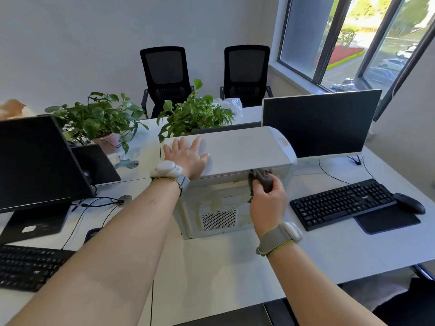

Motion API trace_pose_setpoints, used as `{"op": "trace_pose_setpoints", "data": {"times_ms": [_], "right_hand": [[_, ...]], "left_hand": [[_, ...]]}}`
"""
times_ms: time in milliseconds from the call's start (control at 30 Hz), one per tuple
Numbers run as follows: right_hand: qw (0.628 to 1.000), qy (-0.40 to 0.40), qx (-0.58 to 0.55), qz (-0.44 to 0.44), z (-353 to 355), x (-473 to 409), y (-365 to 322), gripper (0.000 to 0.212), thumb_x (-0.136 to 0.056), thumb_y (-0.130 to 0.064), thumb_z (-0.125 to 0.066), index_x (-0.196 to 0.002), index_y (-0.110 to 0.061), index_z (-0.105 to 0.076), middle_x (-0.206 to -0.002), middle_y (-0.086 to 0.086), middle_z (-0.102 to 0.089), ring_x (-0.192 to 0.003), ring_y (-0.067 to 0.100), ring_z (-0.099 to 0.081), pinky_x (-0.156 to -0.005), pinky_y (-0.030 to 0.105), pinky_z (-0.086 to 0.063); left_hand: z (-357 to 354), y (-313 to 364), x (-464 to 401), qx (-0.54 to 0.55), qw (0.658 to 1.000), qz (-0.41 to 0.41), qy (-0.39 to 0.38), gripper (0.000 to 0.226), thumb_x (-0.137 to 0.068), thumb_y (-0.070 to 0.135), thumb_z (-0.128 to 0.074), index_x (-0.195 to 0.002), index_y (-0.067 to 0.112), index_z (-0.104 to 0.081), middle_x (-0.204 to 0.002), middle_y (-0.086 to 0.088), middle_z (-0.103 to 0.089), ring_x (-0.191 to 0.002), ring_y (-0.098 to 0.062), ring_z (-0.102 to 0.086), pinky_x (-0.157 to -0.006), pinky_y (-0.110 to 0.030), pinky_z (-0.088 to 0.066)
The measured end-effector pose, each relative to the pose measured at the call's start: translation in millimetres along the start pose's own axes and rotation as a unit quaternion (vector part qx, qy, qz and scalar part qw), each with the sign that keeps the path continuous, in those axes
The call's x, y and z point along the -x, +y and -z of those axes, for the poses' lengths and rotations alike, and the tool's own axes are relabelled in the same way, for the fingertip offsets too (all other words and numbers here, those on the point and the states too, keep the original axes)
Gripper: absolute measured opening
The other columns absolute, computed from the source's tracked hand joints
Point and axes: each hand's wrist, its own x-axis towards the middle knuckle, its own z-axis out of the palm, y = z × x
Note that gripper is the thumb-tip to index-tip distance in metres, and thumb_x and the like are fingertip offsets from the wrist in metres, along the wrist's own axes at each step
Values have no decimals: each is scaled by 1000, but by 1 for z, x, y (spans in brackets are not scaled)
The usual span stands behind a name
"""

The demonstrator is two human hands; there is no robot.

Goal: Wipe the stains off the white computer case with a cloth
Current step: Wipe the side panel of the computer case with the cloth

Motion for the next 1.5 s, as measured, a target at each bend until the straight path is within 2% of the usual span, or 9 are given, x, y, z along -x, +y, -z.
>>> {"op": "trace_pose_setpoints", "data": {"times_ms": [100,233,433,533,733,933,1133,1267,1500], "right_hand": [[1000,-25,-4,-7,-6,-1,2,27,-84,-36,-72,-111,-34,-69,-89,-13,-73,-80,11,-72,-74,42,-64],[992,-129,8,8,-5,3,7,22,-82,-20,-77,-102,-30,-76,-84,-3,-75,-82,23,-73,-71,45,-64],[996,41,-70,-37,9,-16,6,36,-87,-25,-74,-121,-26,-64,-97,-6,-69,-83,16,-69,-75,40,-63],[999,23,-24,-39,0,-9,5,48,-79,-47,-80,-121,-29,-65,-96,-15,-70,-86,10,-70,-80,39,-62],[989,-137,59,22,-8,0,9,26,-77,-28,-79,-102,-26,-77,-85,-7,-74,-79,16,-72,-72,43,-64],[999,-23,0,39,-6,2,2,26,-87,-22,-73,-113,-27,-71,-93,-16,-69,-83,1,-65,-72,18,-52],[991,-99,60,65,-4,2,3,29,-85,-27,-74,-114,-29,-77,-90,-13,-74,-85,6,-69,-82,35,-61],[982,-78,90,150,0,-1,-3,38,-90,-17,-72,-126,-27,-71,-121,-15,-65,-113,-1,-57,-99,6,-40],[889,-145,226,372,-17,2,-8,37,-82,-6,-69,-117,-13,-75,-123,-5,-73,-110,22,-55,-93,24,-45]], "left_hand": [[2,1,1,-9,1000,2,-4,57,-101,55,-23,-156,40,-24,-163,-15,-23,-149,-34,-16,-118,-57,-13],[-1,1,-2,-17,1000,6,2,57,-99,56,-25,-154,41,-28,-159,-14,-29,-146,-33,-22,-115,-56,-18],[0,-2,-3,-6,1000,6,4,57,-98,58,-26,-153,42,-29,-159,-13,-29,-146,-33,-22,-115,-55,-19],[-2,-1,-3,-6,1000,7,-1,58,-97,59,-25,-153,43,-28,-160,-13,-28,-147,-33,-21,-116,-55,-18],[-2,0,-3,-3,1000,14,-4,57,-98,59,-26,-153,44,-27,-161,-12,-27,-149,-33,-19,-117,-55,-17],[-1,1,-2,1,1000,15,0,56,-99,58,-28,-153,43,-29,-160,-11,-28,-148,-32,-20,-117,-54,-17],[0,2,-1,2,1000,16,-7,56,-100,58,-28,-154,44,-28,-161,-12,-26,-148,-33,-20,-117,-54,-15],[2,2,-1,8,1000,21,-12,57,-100,58,-28,-155,44,-26,-163,-12,-24,-150,-31,-17,-118,-53,-14],[3,1,-1,17,999,22,-22,59,-99,60,-29,-156,45,-25,-164,-12,-21,-152,-31,-14,-120,-54,-11]]}}
